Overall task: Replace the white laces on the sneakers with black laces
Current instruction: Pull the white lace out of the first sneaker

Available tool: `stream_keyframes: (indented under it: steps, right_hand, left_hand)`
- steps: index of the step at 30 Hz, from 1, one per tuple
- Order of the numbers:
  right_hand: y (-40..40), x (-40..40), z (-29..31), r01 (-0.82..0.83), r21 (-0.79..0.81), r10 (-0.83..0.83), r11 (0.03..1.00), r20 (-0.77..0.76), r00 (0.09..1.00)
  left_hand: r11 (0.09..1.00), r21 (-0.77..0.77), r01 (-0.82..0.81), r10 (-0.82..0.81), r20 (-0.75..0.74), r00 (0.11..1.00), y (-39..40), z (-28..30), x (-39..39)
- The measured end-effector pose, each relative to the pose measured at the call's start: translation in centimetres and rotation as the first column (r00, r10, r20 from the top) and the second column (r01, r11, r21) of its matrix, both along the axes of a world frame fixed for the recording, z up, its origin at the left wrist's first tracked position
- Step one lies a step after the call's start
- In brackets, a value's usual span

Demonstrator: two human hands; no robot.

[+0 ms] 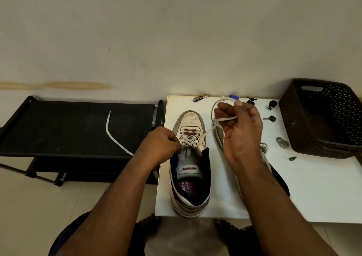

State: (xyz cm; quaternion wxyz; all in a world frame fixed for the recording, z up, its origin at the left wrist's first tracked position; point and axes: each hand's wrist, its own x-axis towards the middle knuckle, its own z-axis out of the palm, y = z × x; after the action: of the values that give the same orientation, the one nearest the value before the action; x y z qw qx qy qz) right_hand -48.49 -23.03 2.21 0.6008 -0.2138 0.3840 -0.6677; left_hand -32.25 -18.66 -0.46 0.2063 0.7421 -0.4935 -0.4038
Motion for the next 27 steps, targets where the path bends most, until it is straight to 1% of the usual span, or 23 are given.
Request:
stream_keyframes:
  steps: [2, 3, 4, 5, 6, 7, 8, 9, 10, 12, 13, 15, 17, 19, 21, 23, 25, 27]
  right_hand:
    - [0.1, 0.2, -0.2, 0.037, -0.024, -0.041, 0.999, -0.170, 0.985]
    - [0.1, 0.0, -0.4, 0.034, -0.062, -0.052, 0.997, -0.319, 0.946]
    - [0.2, -0.2, -0.5, -0.005, -0.112, -0.054, 0.994, -0.517, 0.854]
    - [0.3, -0.4, -0.8, -0.075, -0.164, -0.064, 0.984, -0.706, 0.705]
    - [0.4, -0.5, -1.1, -0.158, -0.203, -0.089, 0.966, -0.841, 0.534]
    - [0.6, -0.3, -1.6, -0.245, -0.214, -0.113, 0.946, -0.922, 0.370]
    - [0.8, -0.1, -2.1, -0.317, -0.177, -0.107, 0.932, -0.968, 0.226]
    - [1.1, 0.3, -2.4, -0.361, -0.087, -0.055, 0.928, -0.994, 0.100]
    - [1.4, 0.8, -2.7, -0.372, 0.038, 0.039, 0.927, -0.999, -0.005]
    - [1.8, 1.3, -2.9, -0.352, 0.256, 0.215, 0.900, -0.965, -0.152]
    - [1.8, 1.3, -2.9, -0.345, 0.324, 0.266, 0.881, -0.942, -0.205]
    - [1.8, 1.2, -2.8, -0.347, 0.412, 0.323, 0.843, -0.902, -0.285]
    - [1.7, 1.2, -2.5, -0.339, 0.470, 0.350, 0.815, -0.865, -0.359]
    - [1.8, 1.3, -2.5, -0.316, 0.481, 0.349, 0.818, -0.851, -0.391]
    - [1.8, 1.2, -2.6, -0.298, 0.479, 0.352, 0.826, -0.850, -0.392]
    - [1.5, 0.7, -2.7, -0.302, 0.497, 0.382, 0.814, -0.849, -0.365]
    - [1.0, -0.3, -2.7, -0.321, 0.519, 0.424, 0.792, -0.846, -0.323]
    - [0.5, -1.3, -2.8, -0.321, 0.538, 0.472, 0.779, -0.841, -0.263]
  left_hand:
    - [1.000, -0.004, -0.001, 0.001, 0.000, 1.000, 0.0, 0.0, 0.0]
    - [1.000, -0.004, 0.001, -0.001, 0.000, 1.000, 0.0, 0.0, 0.0]
    - [1.000, -0.003, 0.011, -0.011, 0.002, 1.000, 0.1, 0.1, -0.1]
    - [1.000, -0.003, 0.023, -0.023, 0.012, 1.000, 0.1, 0.1, -0.2]
    - [1.000, -0.005, 0.029, -0.029, 0.033, 0.999, 0.0, 0.1, -0.4]
    - [0.999, -0.007, 0.031, -0.031, 0.062, 0.998, 0.0, 0.2, -0.6]
    - [0.999, -0.008, 0.031, -0.030, 0.098, 0.995, -0.1, 0.2, -0.9]
    - [1.000, -0.010, 0.029, -0.027, 0.136, 0.990, -0.1, 0.3, -1.1]
    - [1.000, -0.014, 0.026, -0.023, 0.172, 0.985, -0.1, 0.2, -1.3]
    - [0.999, -0.039, 0.006, 0.002, 0.210, 0.978, -0.1, 0.1, -1.5]
    - [0.998, -0.056, -0.008, 0.019, 0.211, 0.977, 0.0, 0.0, -1.5]
    - [0.998, -0.064, -0.017, 0.031, 0.222, 0.975, 0.0, 0.0, -1.7]
    - [0.999, -0.050, 0.007, 0.007, 0.275, 0.961, 0.1, -0.1, -1.9]
    - [0.997, -0.061, 0.039, -0.015, 0.351, 0.936, 0.2, 0.0, -2.4]
    - [0.993, -0.098, 0.069, -0.024, 0.405, 0.914, 0.4, 0.0, -2.9]
    - [0.989, -0.128, 0.076, -0.016, 0.416, 0.909, 0.6, 0.1, -2.9]
    - [0.990, -0.134, 0.034, 0.019, 0.379, 0.925, 0.5, 0.2, -2.2]
    - [0.994, -0.104, -0.024, 0.057, 0.323, 0.945, 0.5, 0.1, -0.9]
